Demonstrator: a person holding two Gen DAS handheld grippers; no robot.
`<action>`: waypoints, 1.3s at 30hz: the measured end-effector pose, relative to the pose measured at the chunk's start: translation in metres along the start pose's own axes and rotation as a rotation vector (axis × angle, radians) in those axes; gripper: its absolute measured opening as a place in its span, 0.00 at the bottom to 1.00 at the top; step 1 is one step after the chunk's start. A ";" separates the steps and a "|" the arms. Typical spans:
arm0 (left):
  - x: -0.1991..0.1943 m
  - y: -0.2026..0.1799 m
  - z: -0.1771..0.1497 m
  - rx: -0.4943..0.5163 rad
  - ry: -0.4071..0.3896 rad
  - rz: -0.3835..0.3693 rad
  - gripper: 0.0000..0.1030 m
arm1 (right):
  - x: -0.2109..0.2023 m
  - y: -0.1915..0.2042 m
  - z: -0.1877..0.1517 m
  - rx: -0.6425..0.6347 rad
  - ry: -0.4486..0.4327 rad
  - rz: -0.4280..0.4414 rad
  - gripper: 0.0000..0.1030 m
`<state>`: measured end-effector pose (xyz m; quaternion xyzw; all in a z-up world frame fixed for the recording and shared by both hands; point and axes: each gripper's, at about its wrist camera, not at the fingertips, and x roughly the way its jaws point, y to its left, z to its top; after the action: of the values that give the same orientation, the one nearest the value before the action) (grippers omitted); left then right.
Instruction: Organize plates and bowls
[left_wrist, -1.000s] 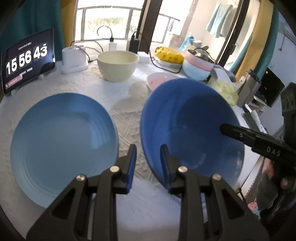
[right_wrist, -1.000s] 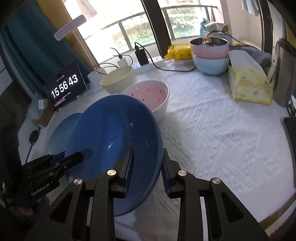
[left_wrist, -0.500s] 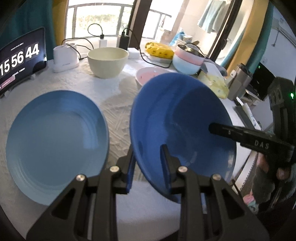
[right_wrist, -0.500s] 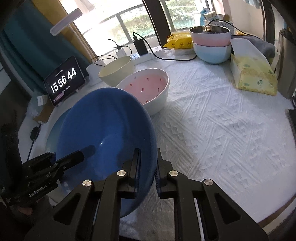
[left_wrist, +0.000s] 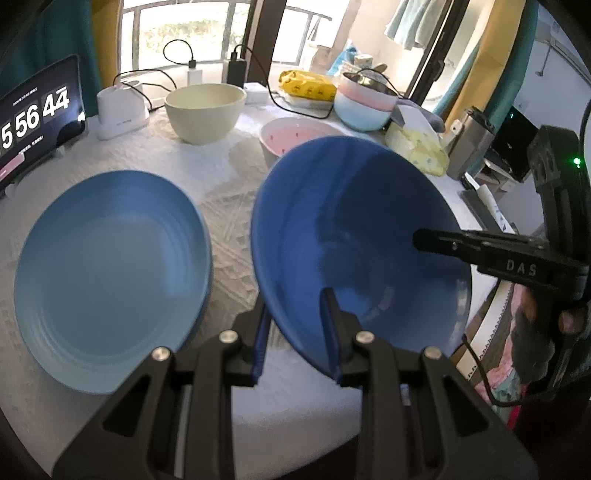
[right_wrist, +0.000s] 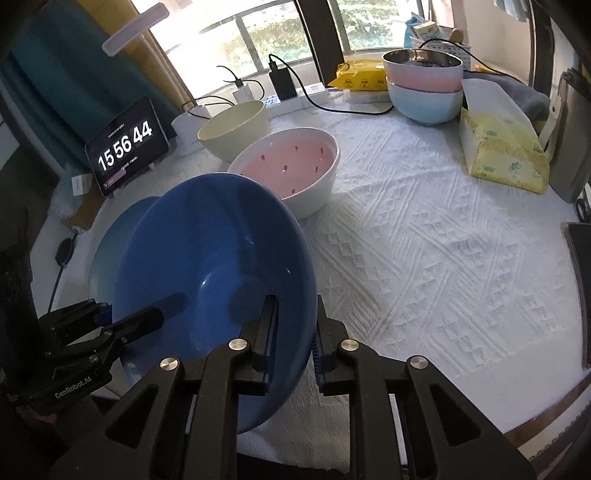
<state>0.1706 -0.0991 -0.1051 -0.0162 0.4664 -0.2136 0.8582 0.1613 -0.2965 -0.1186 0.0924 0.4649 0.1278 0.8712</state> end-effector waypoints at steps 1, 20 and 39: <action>-0.002 -0.001 0.000 0.003 -0.003 -0.004 0.27 | -0.001 0.001 0.000 0.000 0.004 0.001 0.19; -0.017 0.025 0.026 -0.034 -0.083 0.062 0.45 | -0.007 -0.007 0.019 -0.020 -0.049 -0.041 0.26; 0.011 0.031 0.106 -0.015 -0.076 0.047 0.45 | 0.005 -0.026 0.069 -0.001 -0.103 0.000 0.26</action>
<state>0.2725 -0.0939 -0.0610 -0.0199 0.4356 -0.1889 0.8799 0.2247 -0.3230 -0.0918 0.0982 0.4196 0.1230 0.8940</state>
